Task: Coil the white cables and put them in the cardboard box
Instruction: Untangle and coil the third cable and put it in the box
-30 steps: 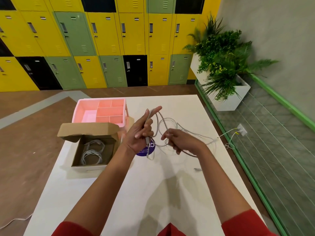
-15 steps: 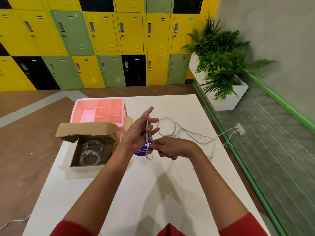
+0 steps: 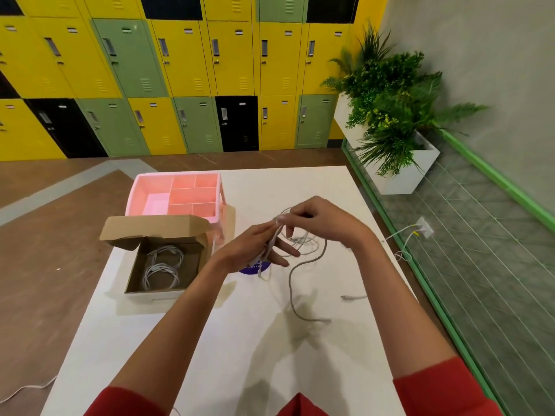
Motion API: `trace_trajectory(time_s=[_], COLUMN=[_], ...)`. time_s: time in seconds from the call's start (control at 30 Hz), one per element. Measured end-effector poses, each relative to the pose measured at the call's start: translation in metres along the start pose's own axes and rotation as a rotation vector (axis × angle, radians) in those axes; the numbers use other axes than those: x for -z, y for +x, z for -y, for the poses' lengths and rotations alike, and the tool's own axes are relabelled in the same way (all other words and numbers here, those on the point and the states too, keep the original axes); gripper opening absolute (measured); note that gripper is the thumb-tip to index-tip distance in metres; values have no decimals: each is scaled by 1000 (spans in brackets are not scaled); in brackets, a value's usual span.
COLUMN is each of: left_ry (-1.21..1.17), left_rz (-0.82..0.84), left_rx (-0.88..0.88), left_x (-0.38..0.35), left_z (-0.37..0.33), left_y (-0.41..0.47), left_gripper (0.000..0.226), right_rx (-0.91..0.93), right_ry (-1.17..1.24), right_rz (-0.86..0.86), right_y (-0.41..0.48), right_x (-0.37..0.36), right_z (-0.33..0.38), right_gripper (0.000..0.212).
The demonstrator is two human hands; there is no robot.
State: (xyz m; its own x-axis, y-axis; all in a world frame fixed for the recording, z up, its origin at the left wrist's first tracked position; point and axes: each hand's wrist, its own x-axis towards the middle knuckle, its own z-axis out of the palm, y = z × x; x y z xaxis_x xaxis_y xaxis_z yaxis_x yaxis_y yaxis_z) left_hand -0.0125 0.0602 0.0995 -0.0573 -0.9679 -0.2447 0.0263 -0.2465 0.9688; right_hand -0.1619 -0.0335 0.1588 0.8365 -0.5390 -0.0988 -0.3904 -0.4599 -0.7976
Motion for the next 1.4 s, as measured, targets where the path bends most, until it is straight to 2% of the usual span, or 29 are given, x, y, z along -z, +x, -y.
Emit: trace_trajectory(time_s=[0.13,0.23,0.4,0.6,0.73,0.93,1.07,1.27,1.4], left_ry=[-44,-208,-487,-931,-1110,-1163,-1133,-1062,-924], left_rz=[130,176,272,487,610,593,528,513,418], left_rx=[46,11,-29,-77,-84,-88,-87,-108,-114], left_x=[2,4,1,6,7,11,13,21,28], left_z=[-1,4,9,11,6,4,3,11,14], left_y=[2,2,3,6,7,1,1,5,3], left_gripper=[35,45,46,30,32,30,35,39,37], right_rx=[5,22,90,89,81,41,81,72,68], right_ry=[146,210,303,406,380,302,232,214,174], right_rz=[-135,-219,-253,-257,-222,-100,-108,-40,3], right_y=[5,7,10,14,11,6,5,9,10], right_x=[5,5,4,-3,-11,-19,-20,-14,-8], right_z=[-8,-15,-15,-21,-23,-16,-17,-19,-19], right_gripper=[31,28,25,33,23,44,32,31,30])
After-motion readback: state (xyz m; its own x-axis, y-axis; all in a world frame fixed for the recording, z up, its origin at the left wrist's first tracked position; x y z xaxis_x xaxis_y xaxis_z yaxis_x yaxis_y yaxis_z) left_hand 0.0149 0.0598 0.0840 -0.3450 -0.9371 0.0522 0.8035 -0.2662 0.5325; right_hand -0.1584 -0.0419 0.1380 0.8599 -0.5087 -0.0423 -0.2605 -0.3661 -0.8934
